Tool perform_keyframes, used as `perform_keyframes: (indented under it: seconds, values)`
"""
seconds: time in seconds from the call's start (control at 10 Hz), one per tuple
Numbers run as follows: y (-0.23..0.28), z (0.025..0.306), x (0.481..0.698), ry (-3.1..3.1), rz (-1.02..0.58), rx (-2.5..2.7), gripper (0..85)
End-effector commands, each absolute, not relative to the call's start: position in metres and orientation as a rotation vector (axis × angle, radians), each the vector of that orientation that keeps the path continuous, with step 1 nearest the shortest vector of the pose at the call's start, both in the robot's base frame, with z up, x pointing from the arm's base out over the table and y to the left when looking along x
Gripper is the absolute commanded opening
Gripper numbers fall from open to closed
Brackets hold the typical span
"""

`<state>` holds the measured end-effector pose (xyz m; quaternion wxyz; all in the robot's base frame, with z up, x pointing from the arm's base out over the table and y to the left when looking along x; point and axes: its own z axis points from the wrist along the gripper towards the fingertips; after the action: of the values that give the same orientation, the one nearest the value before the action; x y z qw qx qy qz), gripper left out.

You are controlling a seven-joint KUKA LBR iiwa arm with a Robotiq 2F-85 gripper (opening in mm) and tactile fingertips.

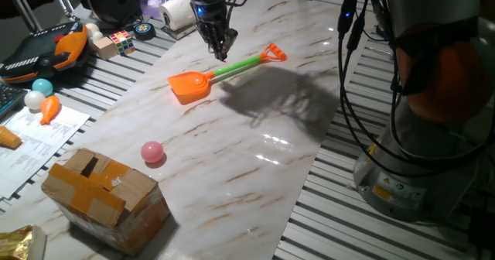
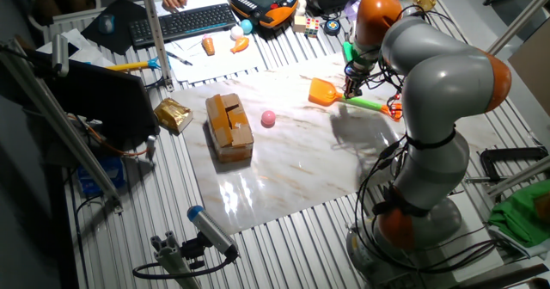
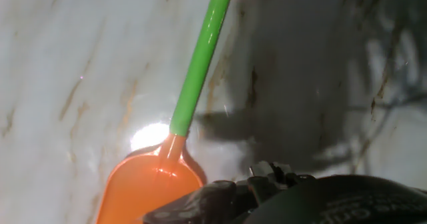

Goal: Use a shovel to scoop up an object

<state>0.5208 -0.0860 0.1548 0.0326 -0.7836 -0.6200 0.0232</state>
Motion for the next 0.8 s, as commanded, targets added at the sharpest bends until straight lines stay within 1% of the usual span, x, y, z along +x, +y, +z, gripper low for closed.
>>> perform_keyframes:
  seconds: [0.0,0.3,0.5,0.7]
  values:
    - [-0.086,0.155,0.521,-1.91,0.062,-2.405,0.7]
    - [-0.099,0.155,0.522,-1.926,0.043,-2.374,0.7]
    - [-0.116,0.15,0.521,-1.956,-0.006,-2.36,0.7]
    - [-0.125,0.144,0.521,-1.93,-0.012,-2.392,0.7]
